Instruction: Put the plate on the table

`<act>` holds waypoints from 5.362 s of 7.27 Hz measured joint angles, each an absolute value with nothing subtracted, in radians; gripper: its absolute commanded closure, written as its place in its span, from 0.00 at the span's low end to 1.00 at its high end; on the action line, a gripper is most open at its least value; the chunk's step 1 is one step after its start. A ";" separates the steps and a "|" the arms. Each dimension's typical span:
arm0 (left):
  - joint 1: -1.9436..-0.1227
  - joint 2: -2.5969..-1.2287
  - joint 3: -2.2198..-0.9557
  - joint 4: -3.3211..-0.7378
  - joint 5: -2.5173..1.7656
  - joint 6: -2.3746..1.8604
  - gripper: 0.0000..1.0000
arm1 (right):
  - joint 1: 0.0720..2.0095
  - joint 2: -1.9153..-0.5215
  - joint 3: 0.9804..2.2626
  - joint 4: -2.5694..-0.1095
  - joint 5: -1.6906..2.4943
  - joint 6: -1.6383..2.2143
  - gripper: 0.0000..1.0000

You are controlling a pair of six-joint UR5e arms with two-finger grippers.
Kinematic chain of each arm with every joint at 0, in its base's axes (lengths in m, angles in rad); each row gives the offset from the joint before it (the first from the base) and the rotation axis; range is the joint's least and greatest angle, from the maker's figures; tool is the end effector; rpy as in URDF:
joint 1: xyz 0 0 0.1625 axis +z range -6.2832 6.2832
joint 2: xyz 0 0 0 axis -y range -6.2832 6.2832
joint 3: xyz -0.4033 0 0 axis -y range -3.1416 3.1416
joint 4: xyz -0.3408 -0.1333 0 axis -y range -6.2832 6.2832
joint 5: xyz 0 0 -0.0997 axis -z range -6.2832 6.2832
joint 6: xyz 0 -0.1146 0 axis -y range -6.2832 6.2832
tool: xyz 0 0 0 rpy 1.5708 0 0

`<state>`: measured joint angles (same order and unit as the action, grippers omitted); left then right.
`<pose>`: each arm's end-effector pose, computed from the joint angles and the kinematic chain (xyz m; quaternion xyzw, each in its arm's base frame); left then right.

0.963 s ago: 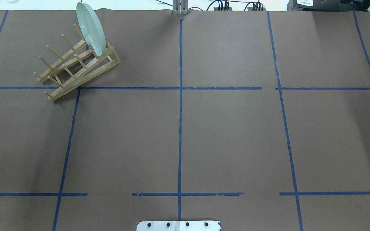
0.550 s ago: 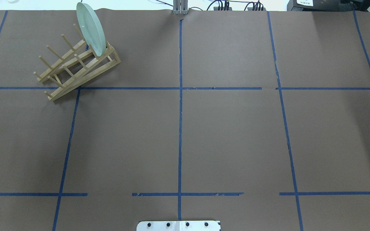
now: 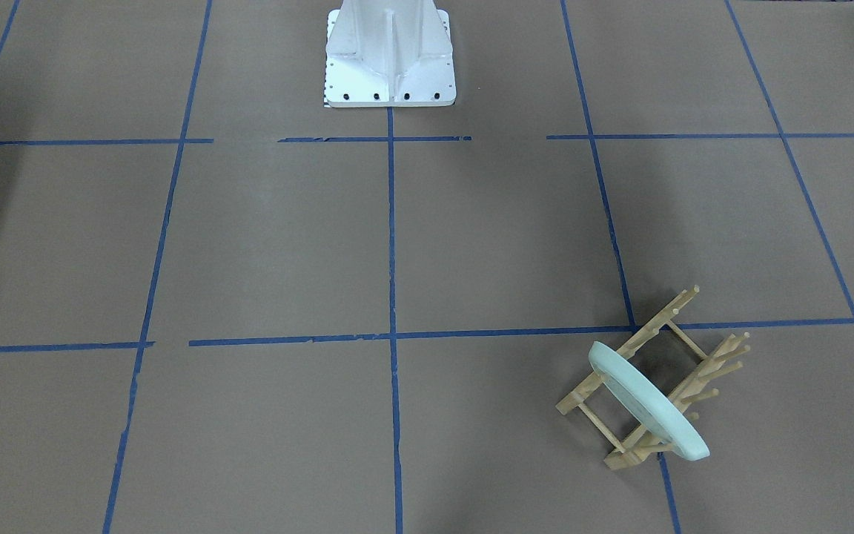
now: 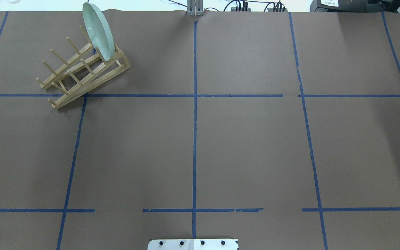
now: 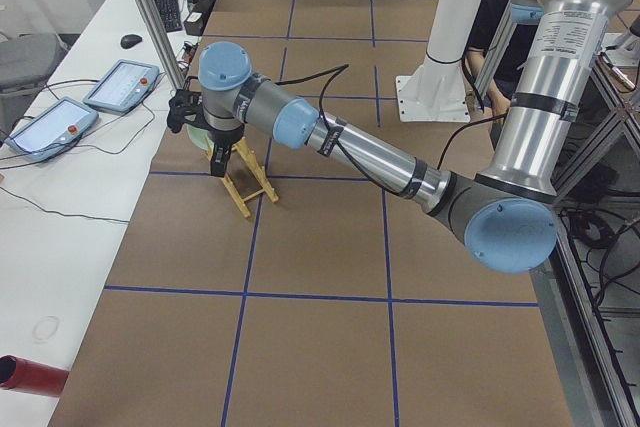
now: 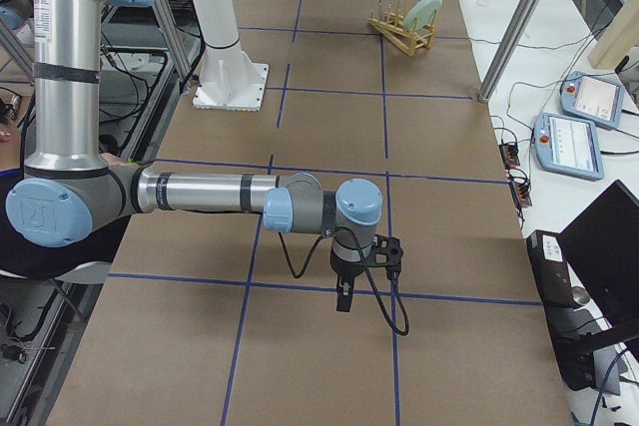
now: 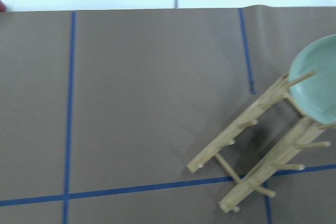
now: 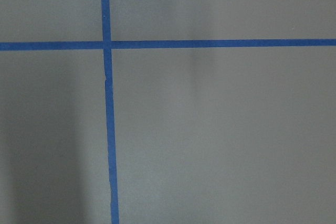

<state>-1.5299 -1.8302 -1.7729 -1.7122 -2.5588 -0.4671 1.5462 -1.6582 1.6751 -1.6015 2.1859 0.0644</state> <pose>-0.0161 -0.5276 0.3960 0.1393 0.5039 -0.0402 0.8515 0.0572 -0.4055 0.6535 -0.0200 -0.3021 0.0211 0.9528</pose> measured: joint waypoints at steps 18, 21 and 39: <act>-1.115 -2.215 -1.242 -2.624 -2.116 -1.670 1.00 | 1.546 -1.658 1.675 -1.601 2.186 0.064 0.00; -1.246 -2.216 -1.307 -2.613 -2.253 -1.689 1.00 | 1.546 -1.658 1.675 -1.601 2.186 0.063 0.00; -0.378 -2.299 -1.855 -1.139 -1.435 -0.998 0.83 | 1.546 -1.658 1.675 -1.601 2.186 0.063 0.00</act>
<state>-0.3779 -2.2994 -1.8546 -1.1386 -1.4354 -0.9982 1.5461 -1.6582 1.6751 -1.6015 2.1859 0.0633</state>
